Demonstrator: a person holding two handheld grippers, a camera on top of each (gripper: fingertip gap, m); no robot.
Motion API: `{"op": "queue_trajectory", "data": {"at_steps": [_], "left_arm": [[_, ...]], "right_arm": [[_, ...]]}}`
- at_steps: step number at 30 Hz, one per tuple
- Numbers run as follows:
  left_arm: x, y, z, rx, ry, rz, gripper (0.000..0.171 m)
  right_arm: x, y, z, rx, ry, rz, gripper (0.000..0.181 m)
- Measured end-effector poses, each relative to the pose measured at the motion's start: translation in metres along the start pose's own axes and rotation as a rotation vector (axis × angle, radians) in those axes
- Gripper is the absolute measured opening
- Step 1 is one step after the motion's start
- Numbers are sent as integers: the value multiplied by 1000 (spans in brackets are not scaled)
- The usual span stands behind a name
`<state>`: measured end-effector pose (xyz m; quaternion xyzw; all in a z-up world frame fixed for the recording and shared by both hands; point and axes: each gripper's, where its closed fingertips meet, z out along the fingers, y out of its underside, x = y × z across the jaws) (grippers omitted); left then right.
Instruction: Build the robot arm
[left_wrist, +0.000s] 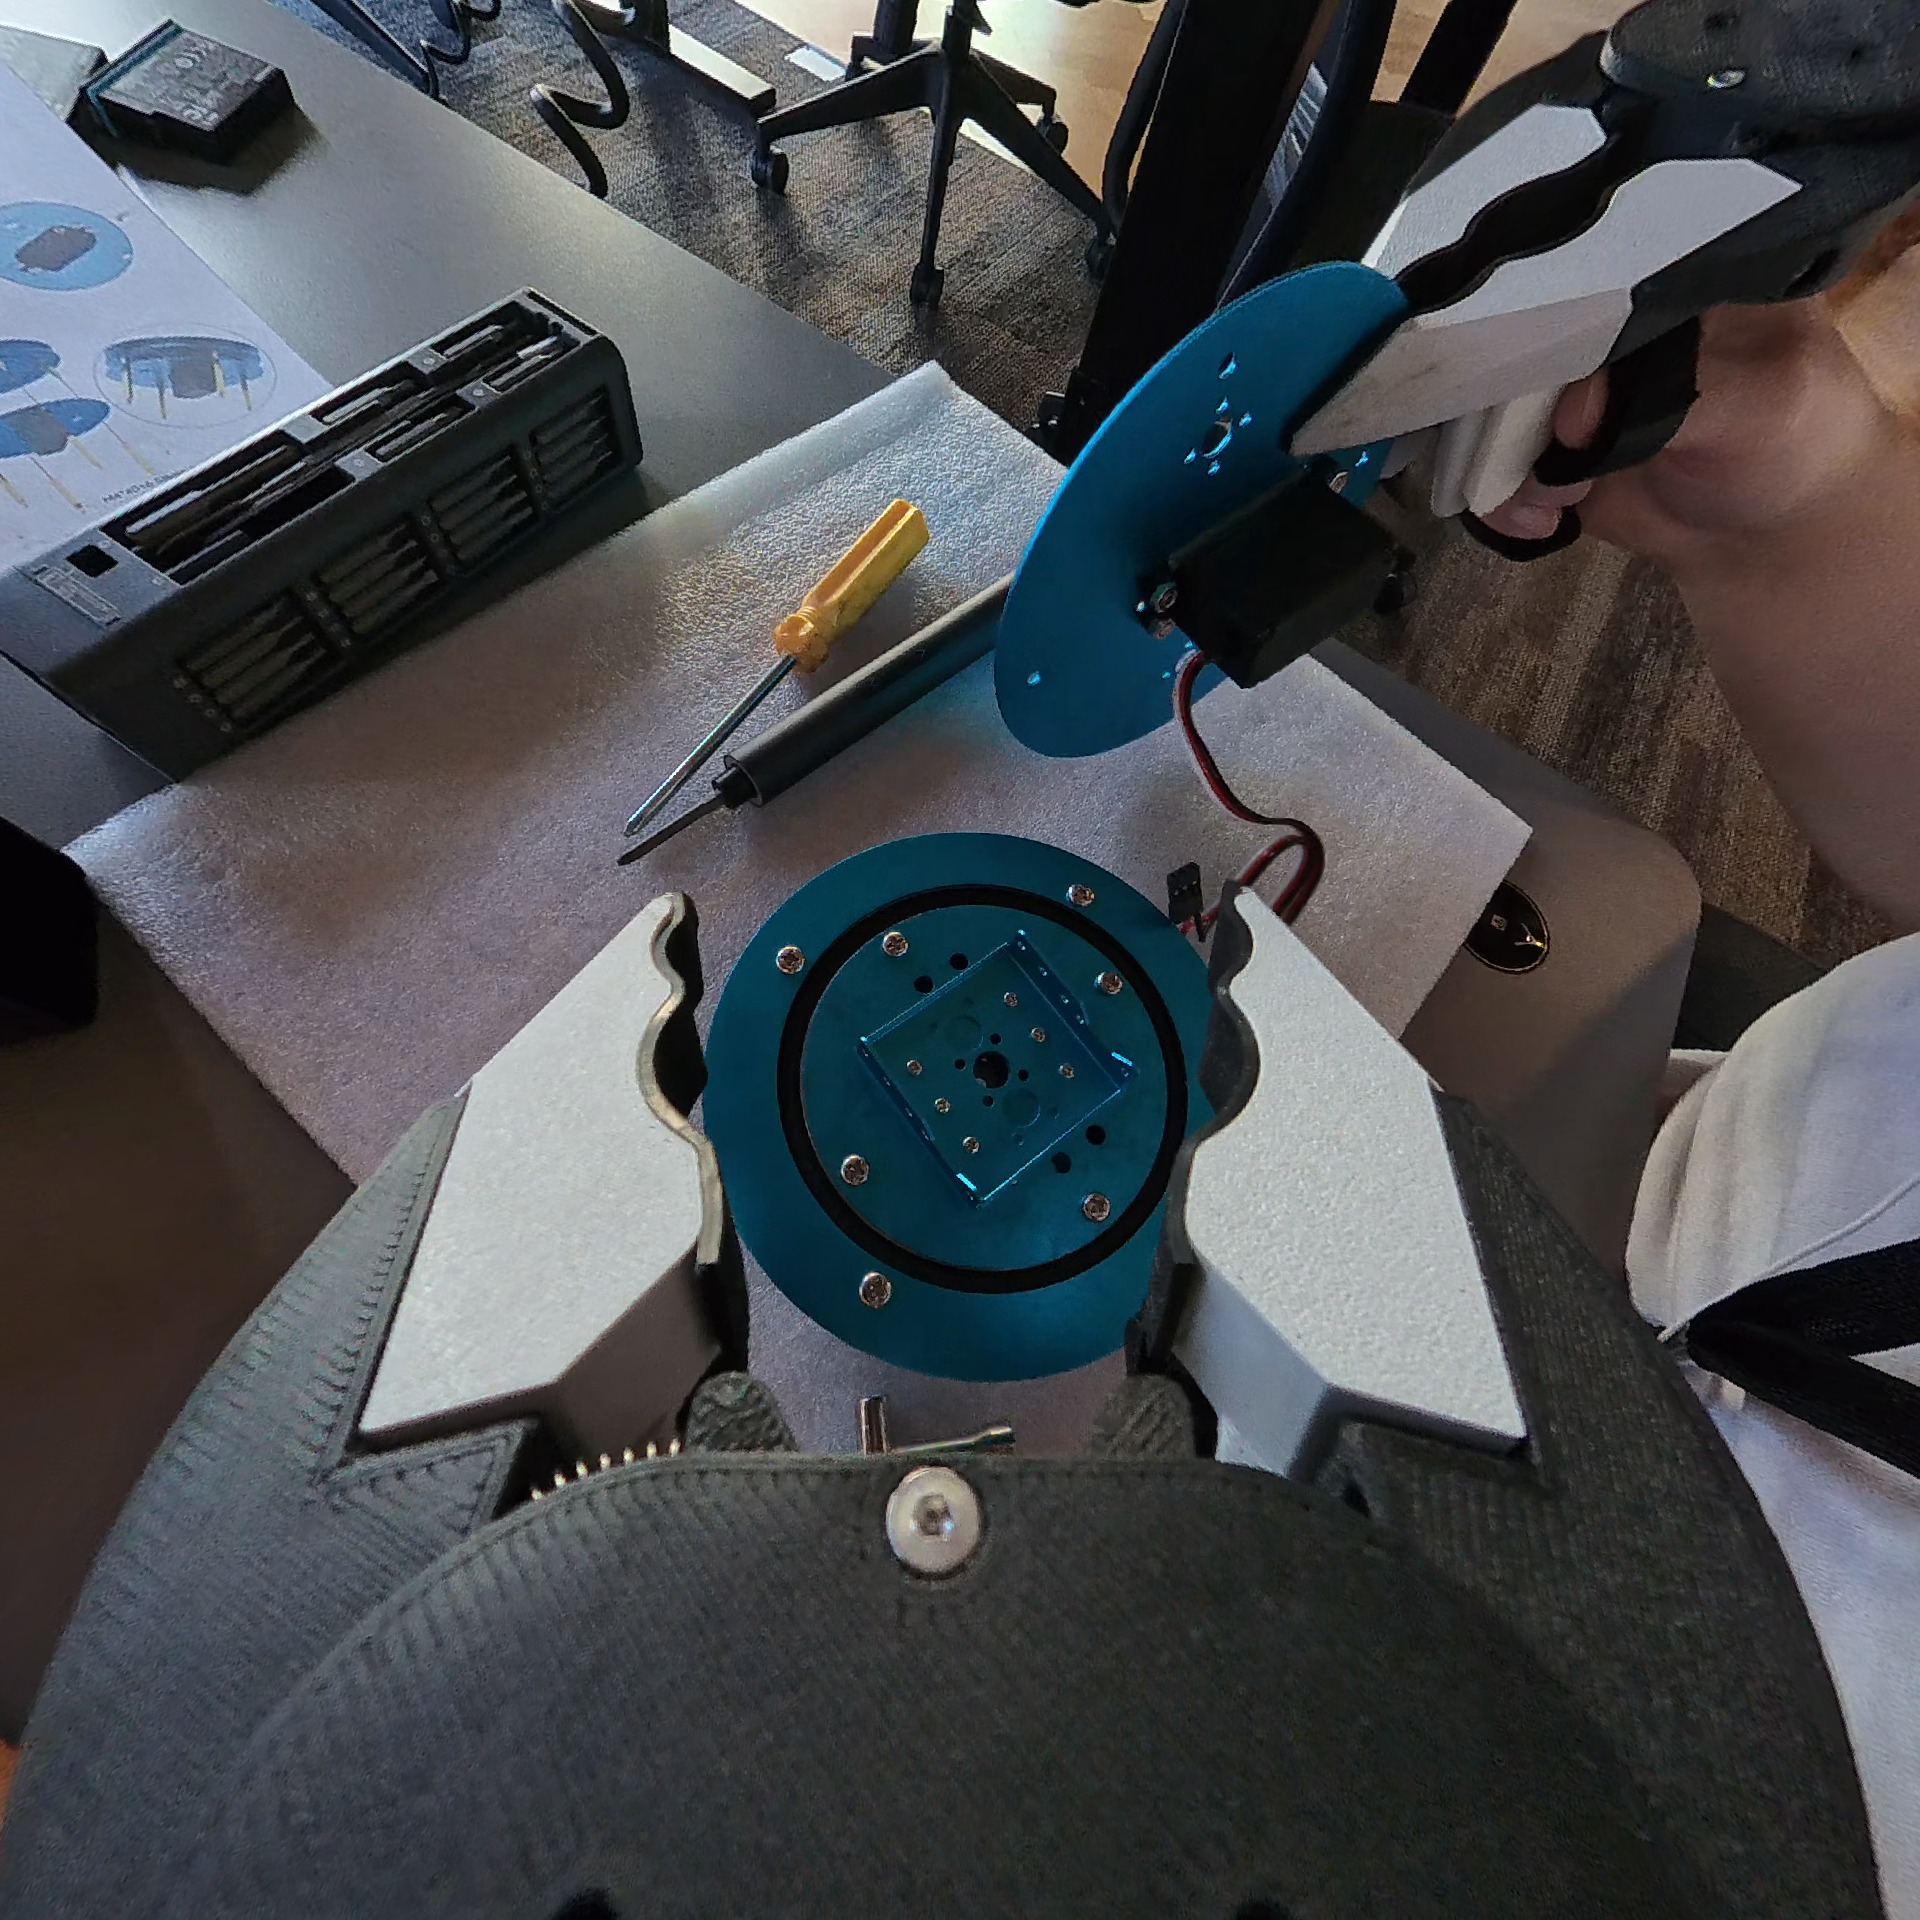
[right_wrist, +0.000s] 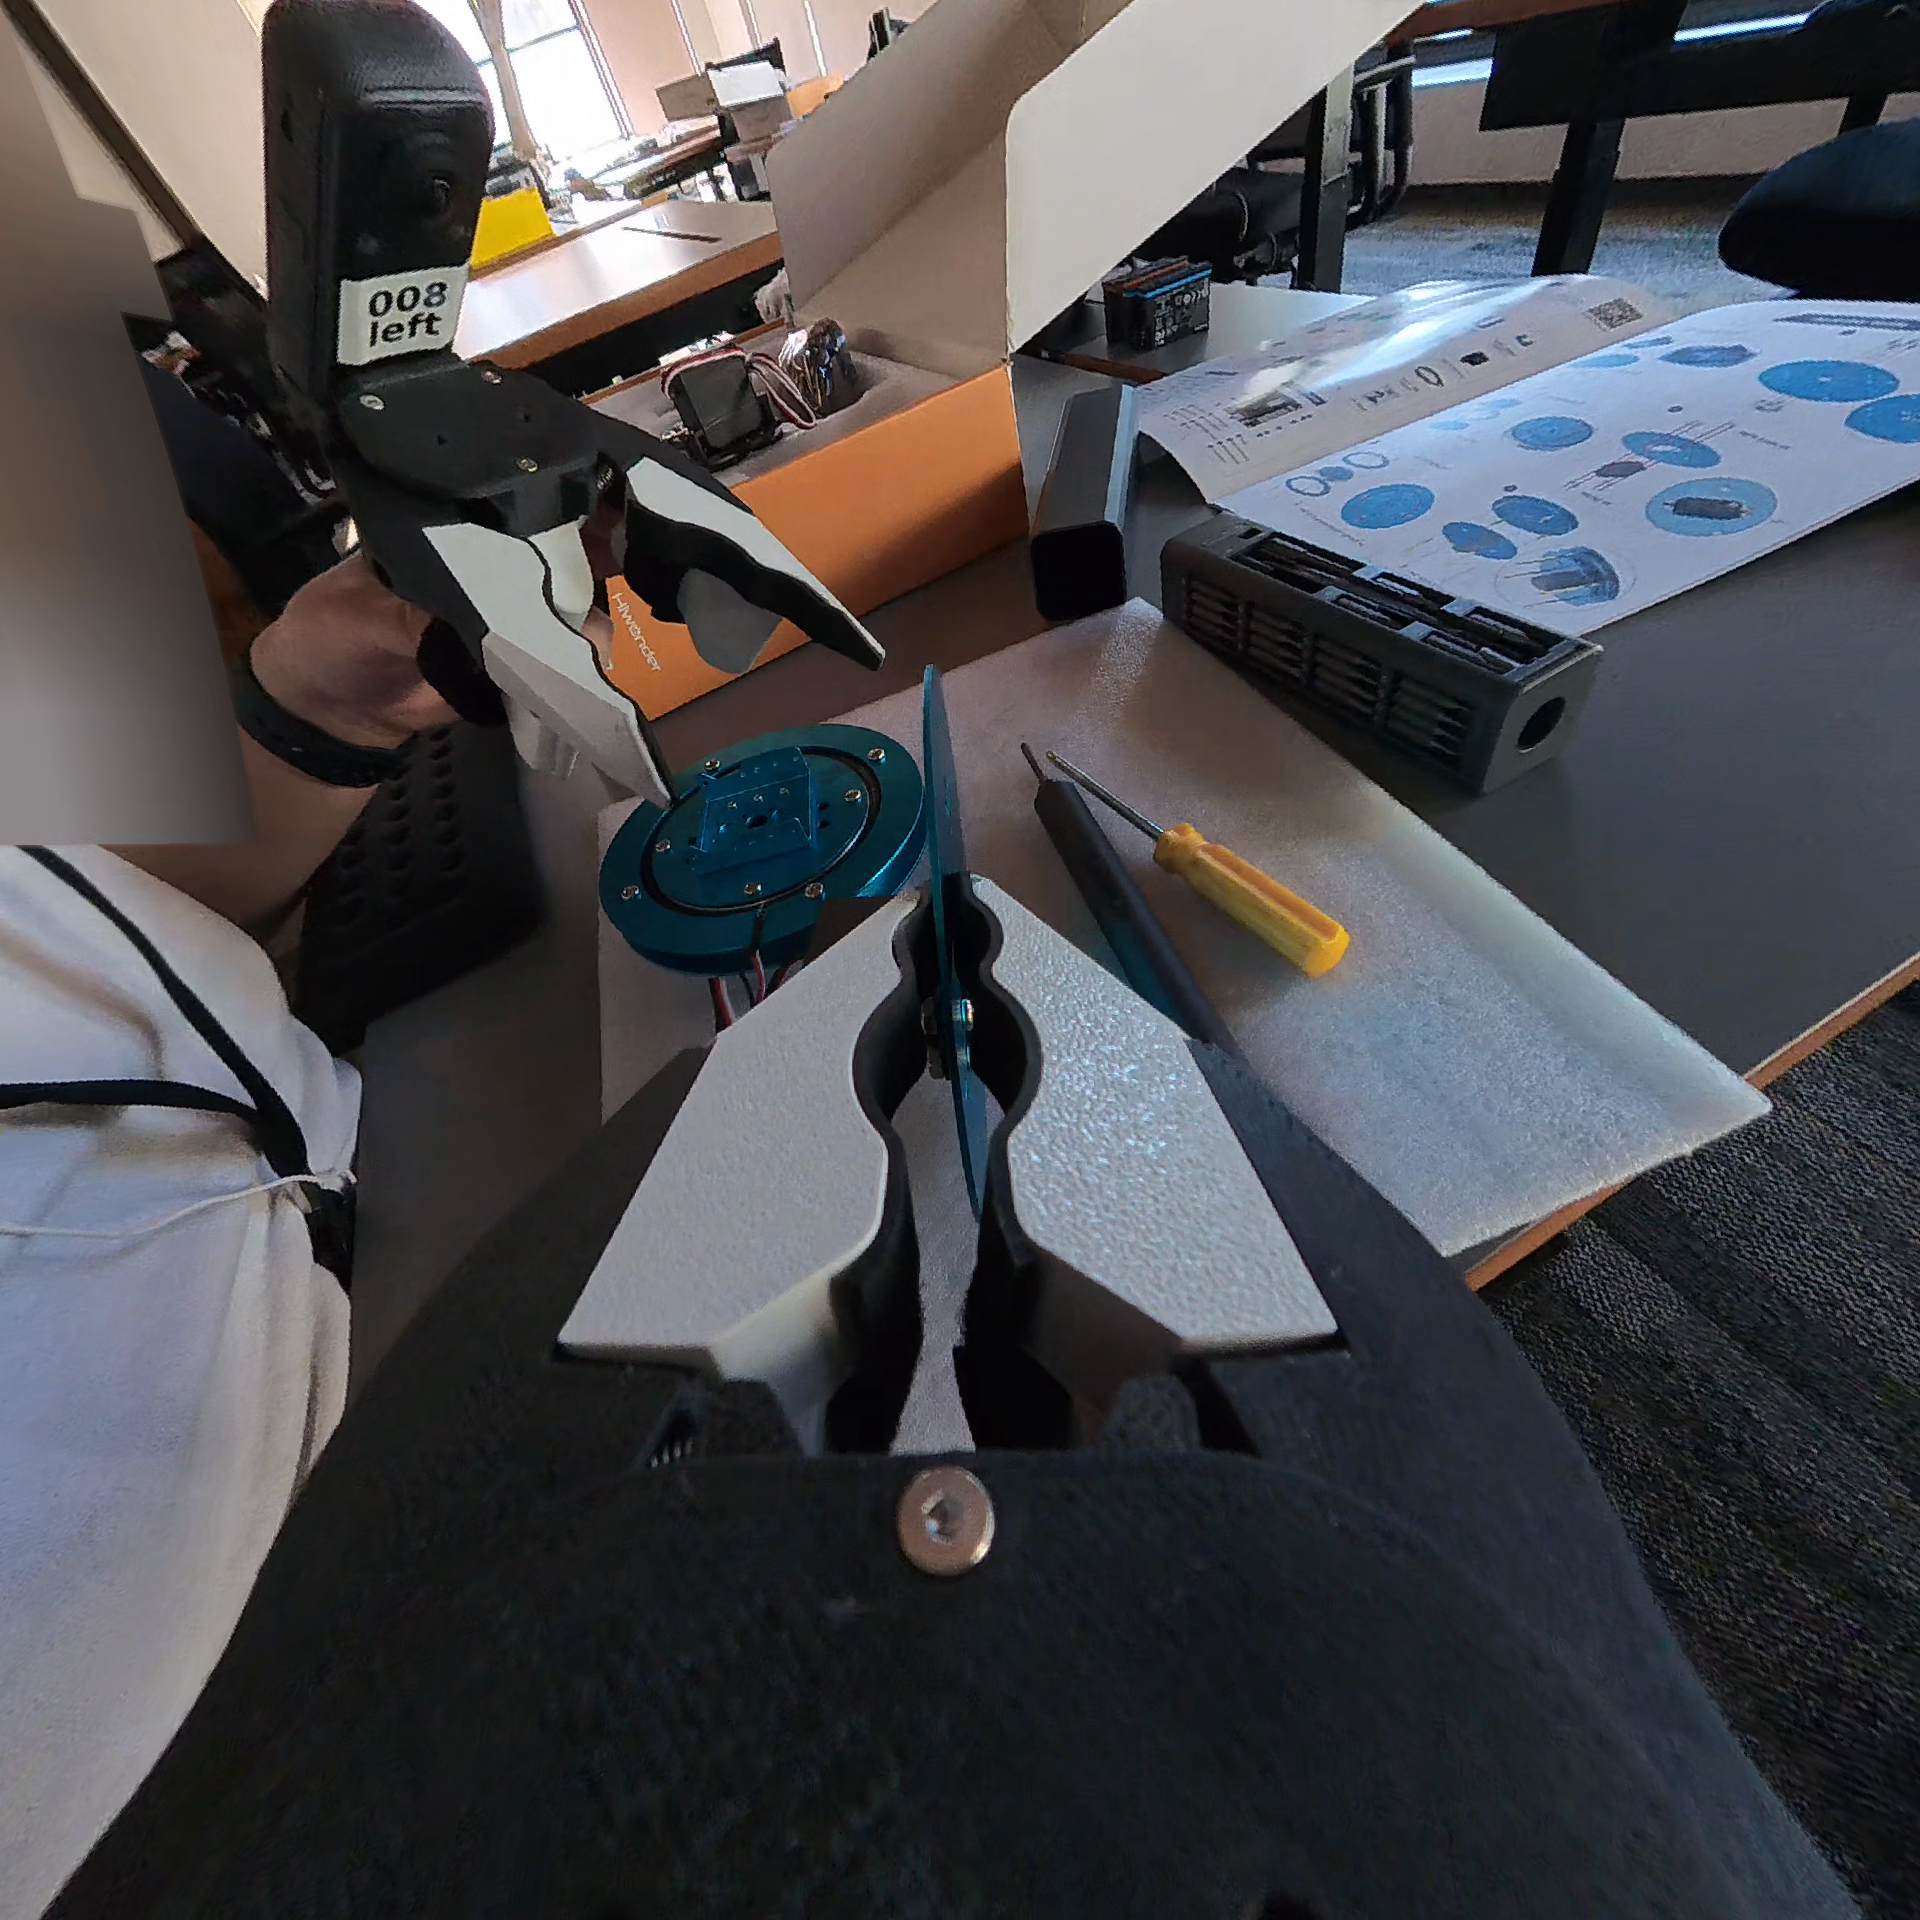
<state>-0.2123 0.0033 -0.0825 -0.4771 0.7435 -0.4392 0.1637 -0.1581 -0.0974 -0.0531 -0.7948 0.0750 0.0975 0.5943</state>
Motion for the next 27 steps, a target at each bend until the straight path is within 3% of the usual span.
{"op": "queue_trajectory", "data": {"at_steps": [13, 23, 27], "left_arm": [[-2, -1, 5, 20, 20, -8, 93], [-5, -4, 7, 42, -11, 39, 89], [-1, -12, 9, 34, -14, 95, 78]], "right_arm": [[10, -11, -12, 56, 23, 30, 0], [18, -5, -5, -31, 39, 120, 0], [14, -2, 0, -65, 17, 124, 0]]}}
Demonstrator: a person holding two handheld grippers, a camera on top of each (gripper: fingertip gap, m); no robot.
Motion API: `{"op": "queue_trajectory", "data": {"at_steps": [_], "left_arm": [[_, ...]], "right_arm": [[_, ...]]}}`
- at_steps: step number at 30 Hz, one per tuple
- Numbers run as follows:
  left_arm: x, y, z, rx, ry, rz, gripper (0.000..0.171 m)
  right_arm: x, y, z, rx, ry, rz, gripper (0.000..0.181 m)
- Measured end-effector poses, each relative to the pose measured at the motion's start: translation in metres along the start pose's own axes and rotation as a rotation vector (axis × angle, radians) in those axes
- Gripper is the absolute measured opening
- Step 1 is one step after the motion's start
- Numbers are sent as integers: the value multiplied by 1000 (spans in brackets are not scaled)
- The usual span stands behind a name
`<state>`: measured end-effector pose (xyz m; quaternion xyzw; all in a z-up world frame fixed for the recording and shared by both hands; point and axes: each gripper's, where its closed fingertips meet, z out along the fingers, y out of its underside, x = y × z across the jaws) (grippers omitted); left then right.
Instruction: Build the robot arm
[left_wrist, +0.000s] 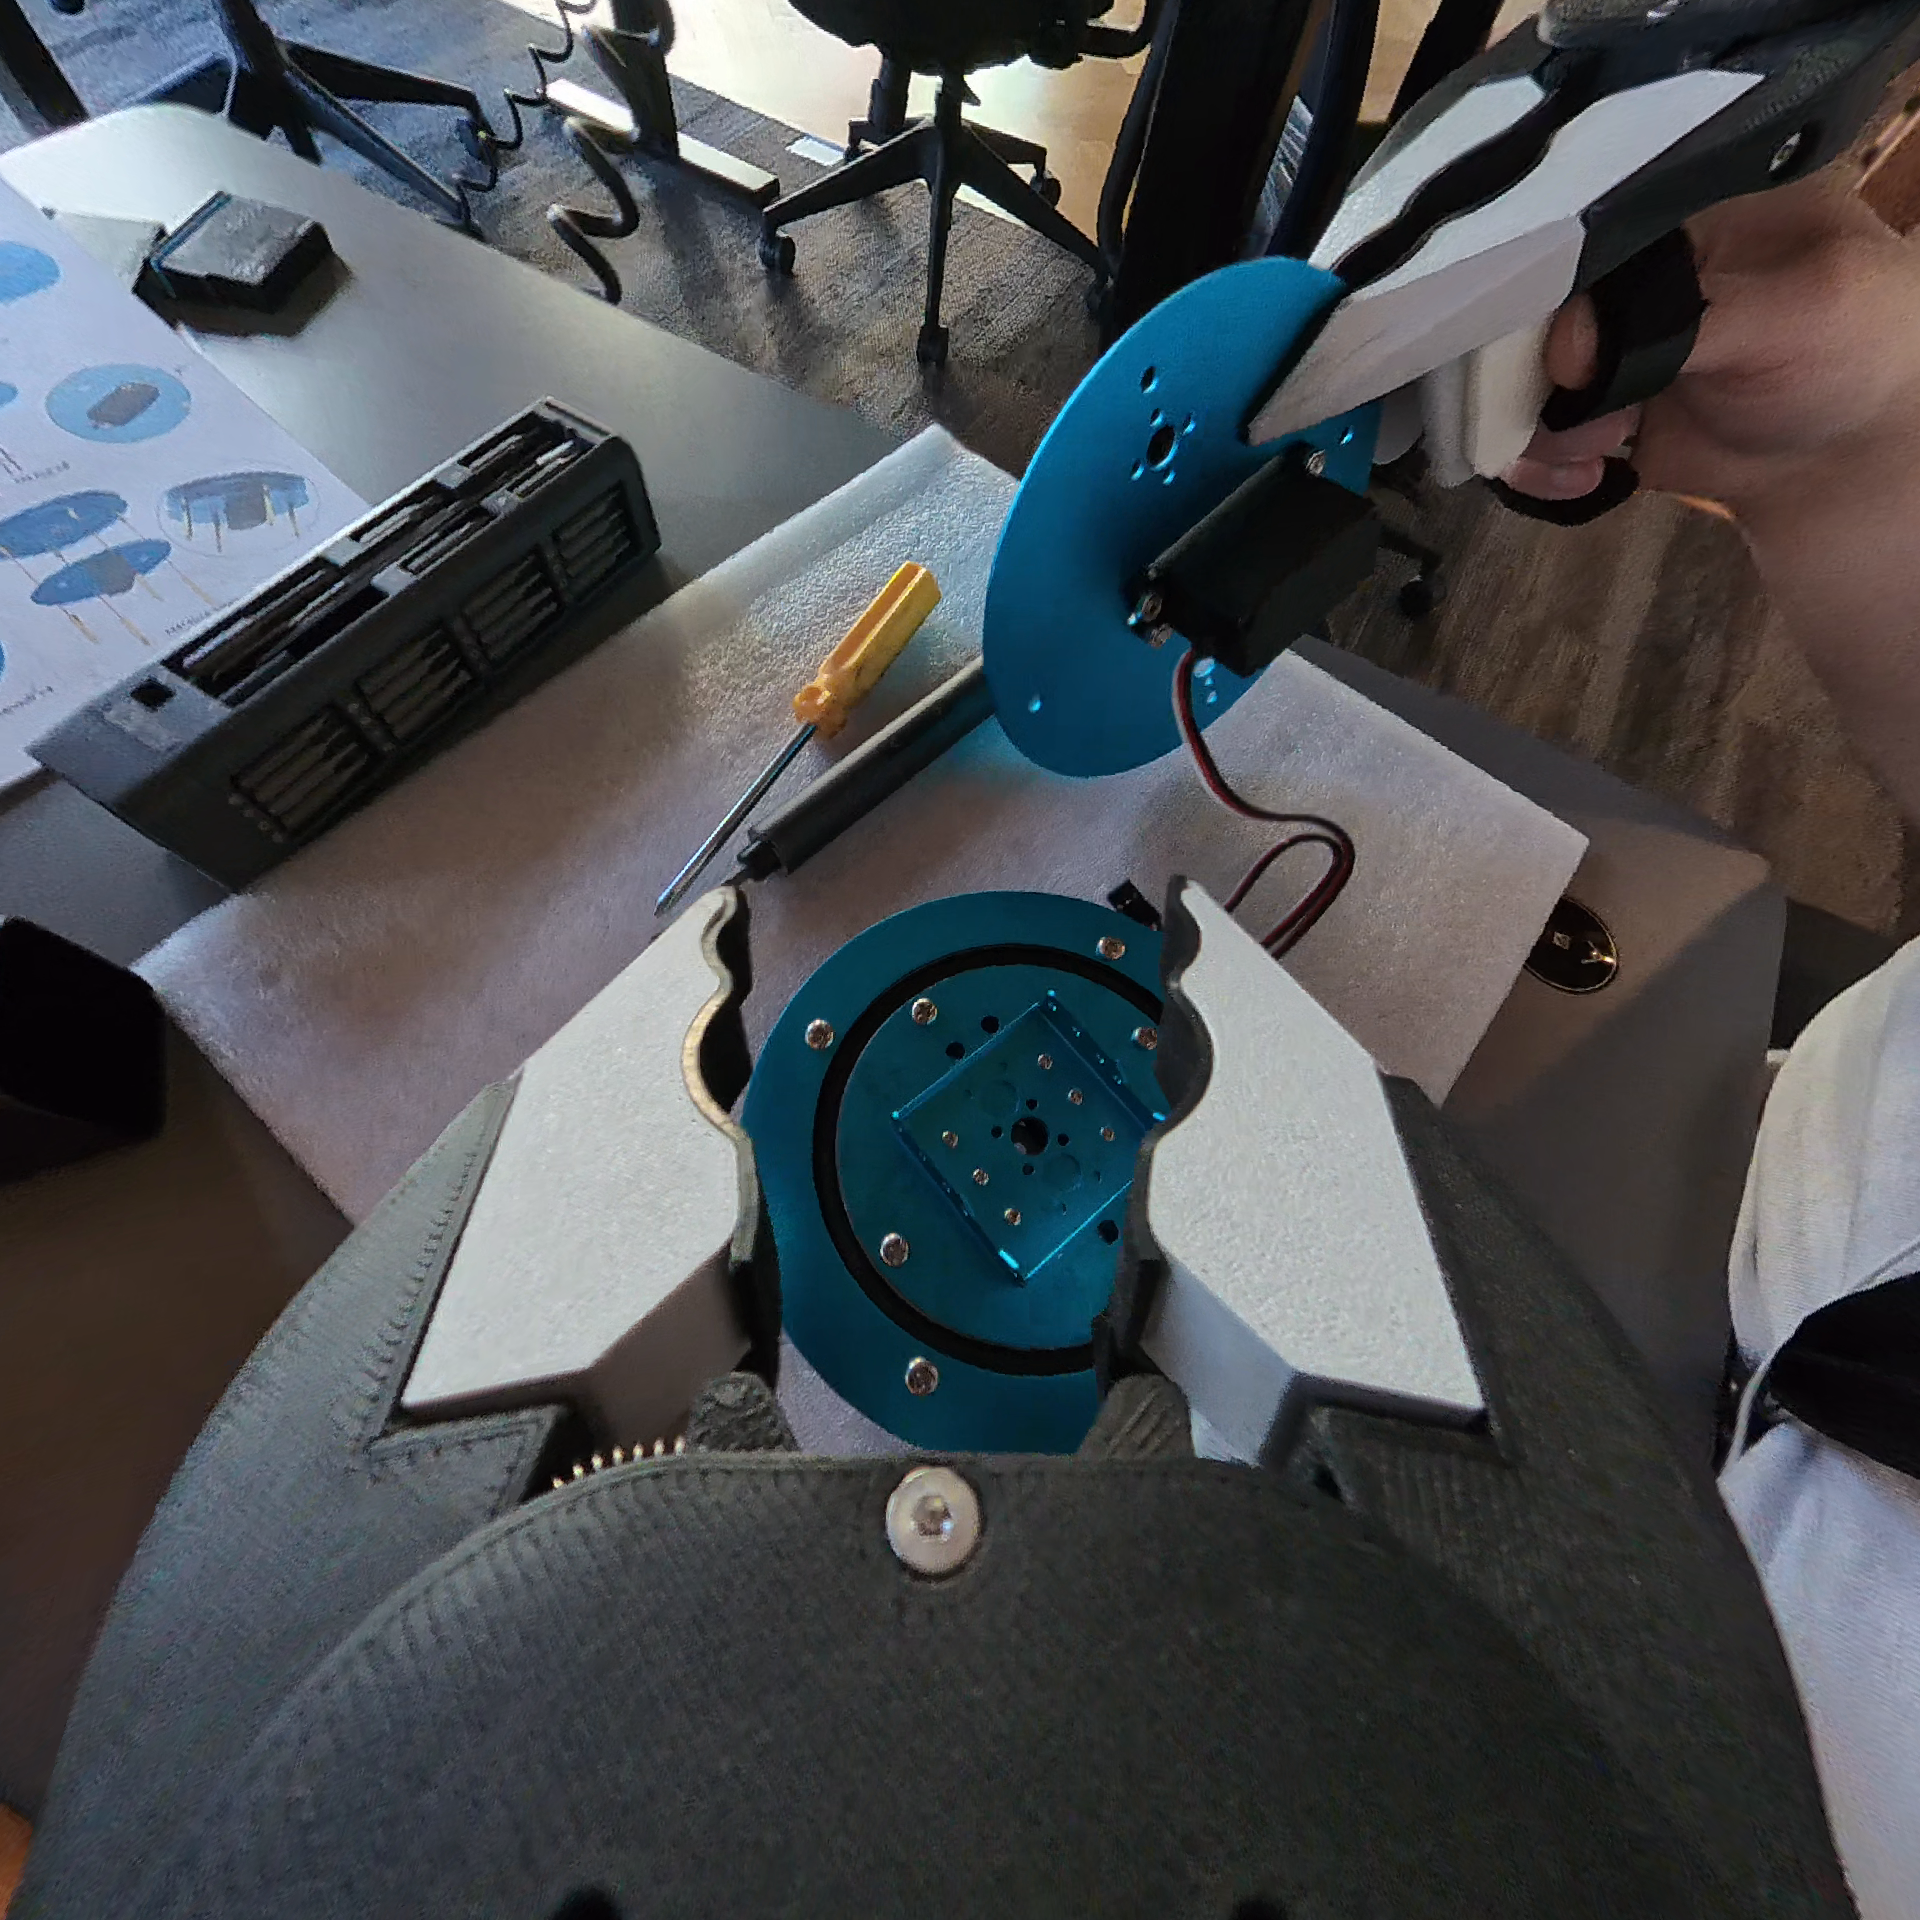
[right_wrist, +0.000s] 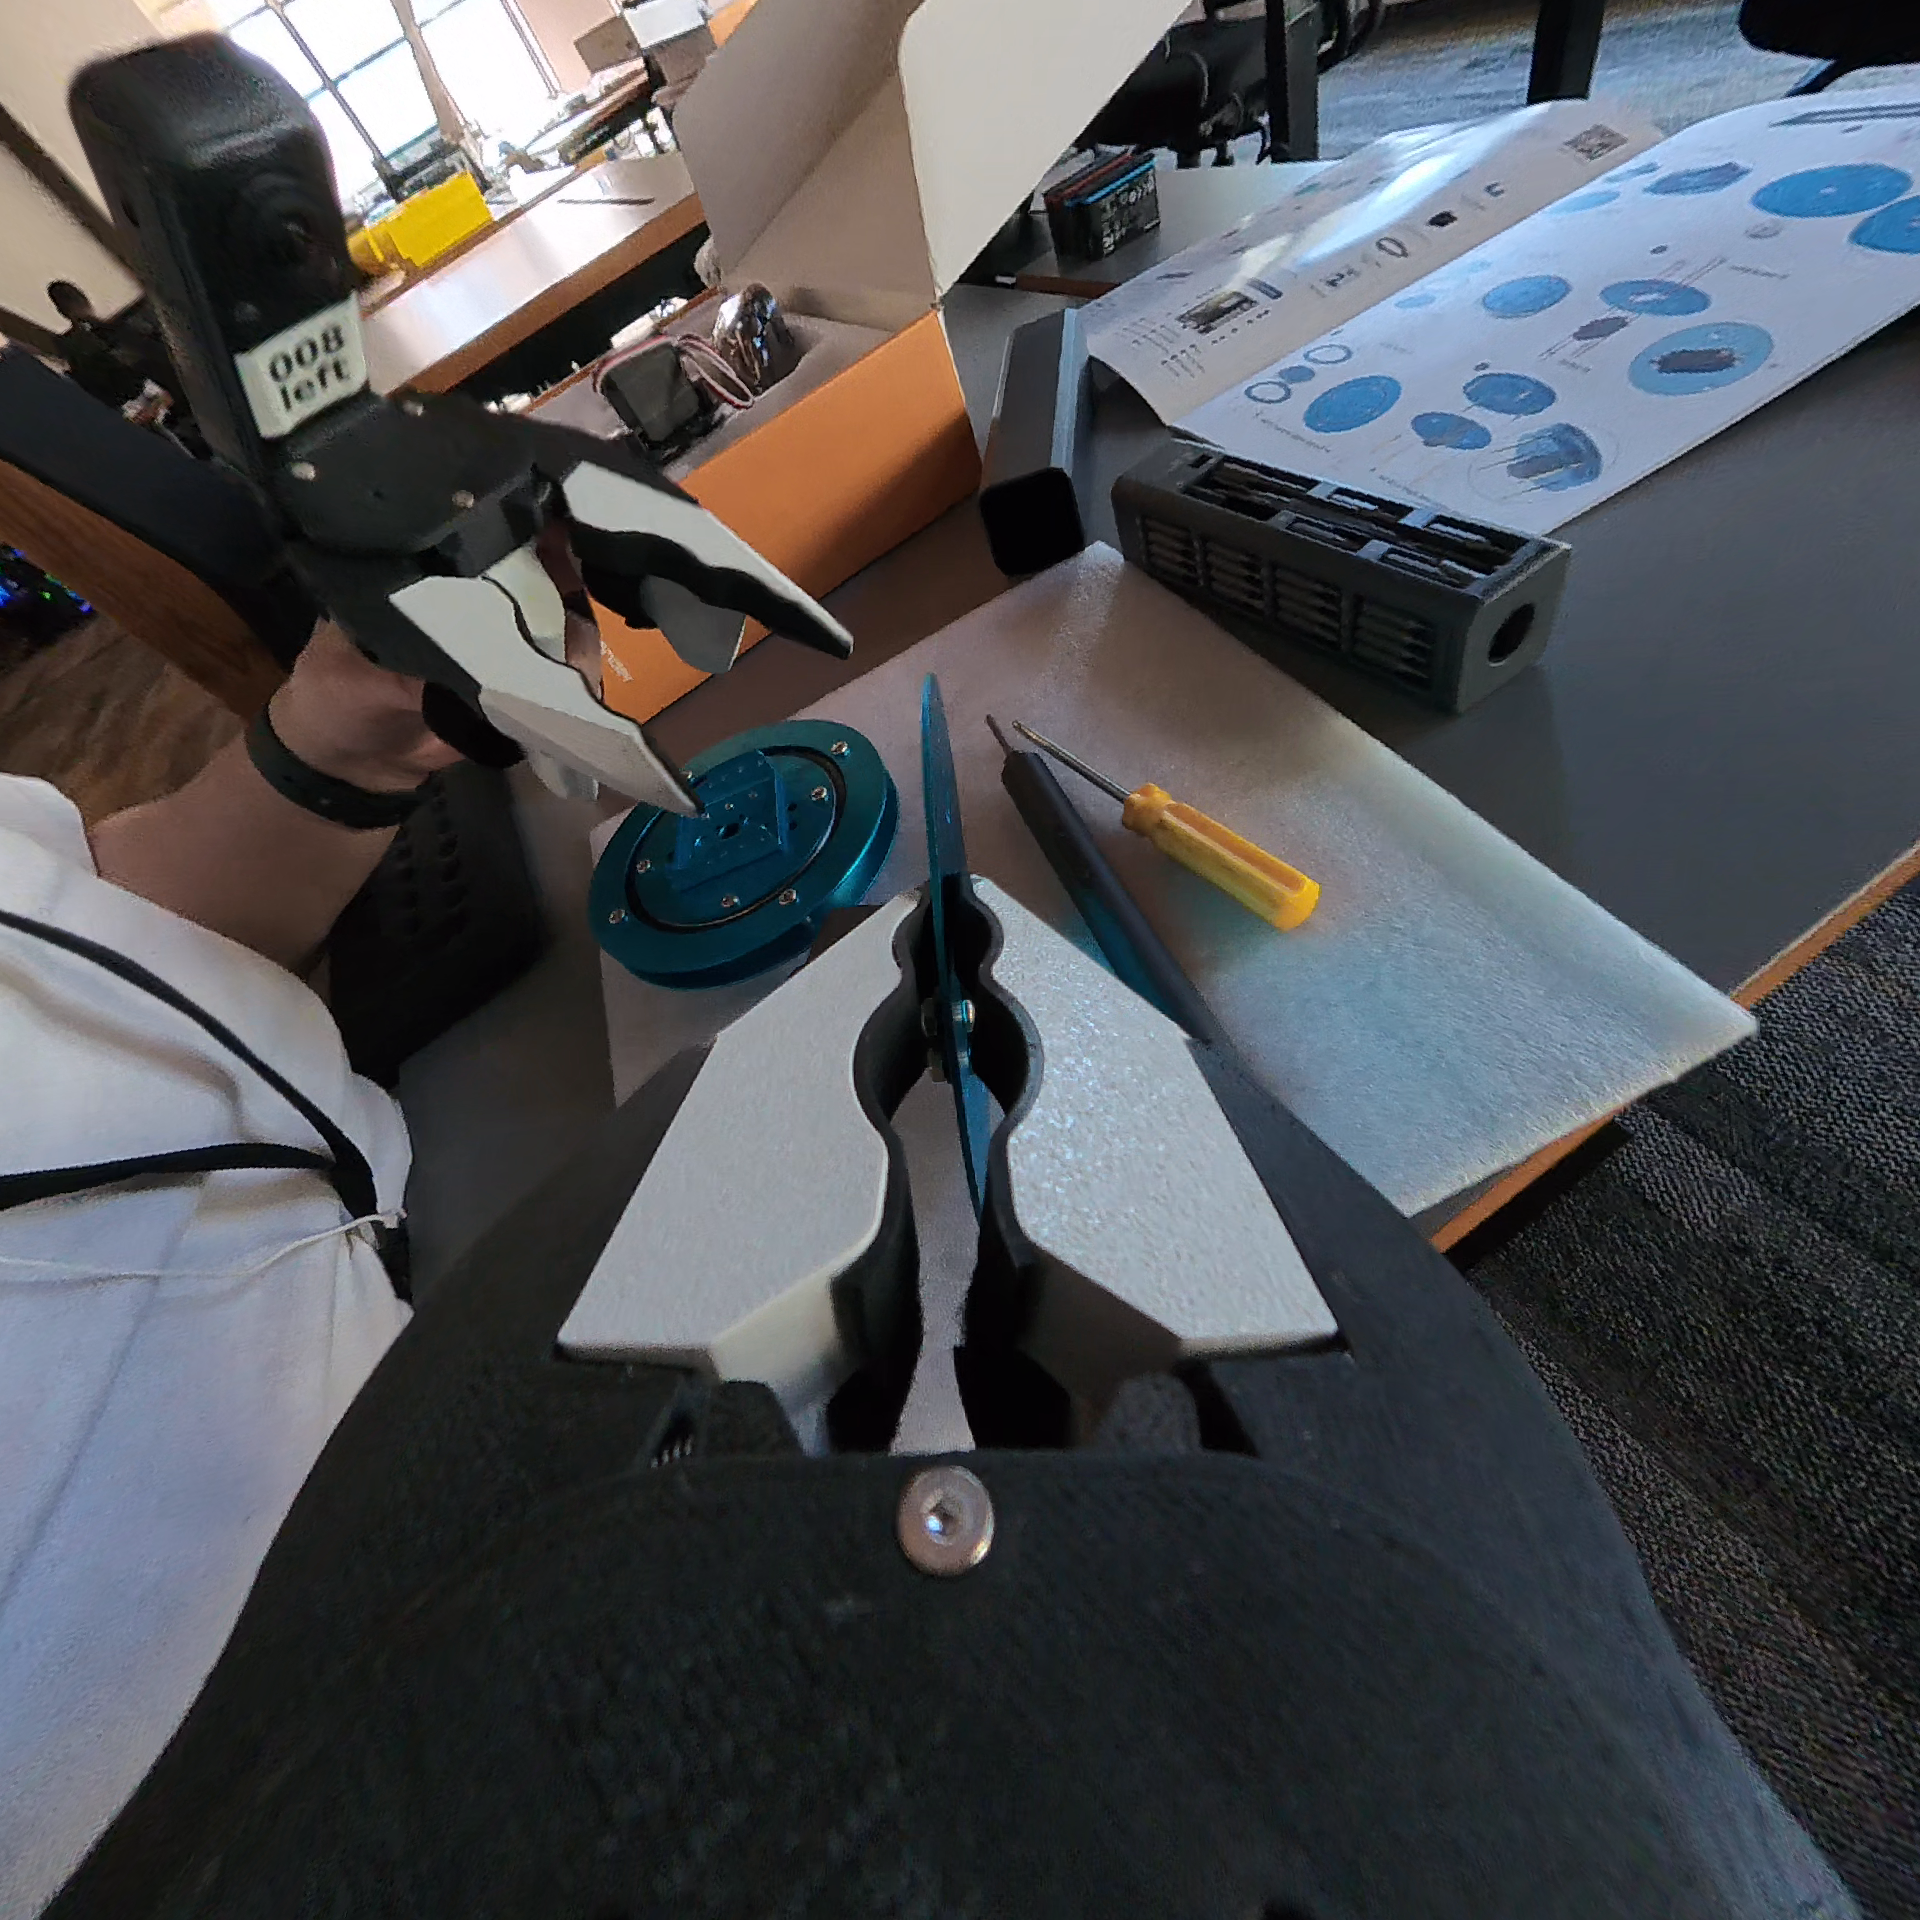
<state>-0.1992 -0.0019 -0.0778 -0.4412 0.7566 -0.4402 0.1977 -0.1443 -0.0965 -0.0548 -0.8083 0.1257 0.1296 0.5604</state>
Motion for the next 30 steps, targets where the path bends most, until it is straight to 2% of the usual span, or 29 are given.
{"op": "queue_trajectory", "data": {"at_steps": [6, 8, 12, 17, 21, 23, 25, 30], "left_arm": [[20, -36, 9, 3, 59, 197, 55], [30, -42, 17, -8, 89, 273, 55], [50, -40, 35, -48, 146, 391, 54], [59, -29, 47, -90, 164, 471, 36], [57, -23, 55, -116, 138, 487, 29], [61, -22, 57, -107, 157, 475, 11], [64, -19, 56, -111, 198, 430, 6], [58, -17, 54, -96, 231, 332, 1]], "right_arm": [[-13, 0, 10, -109, 16, -171, 0], [-18, 2, 11, -150, 28, -255, 0], [-29, 10, 10, -186, 30, -396, 0], [-40, 18, 8, -198, 33, -534, 1], [-42, 19, 9, -205, 27, -551, 1], [-39, 18, 9, -197, 27, -543, 1], [-39, 17, 10, -175, -11, -502, 2], [-43, -5, -3, 20, -104, -380, 20]]}}
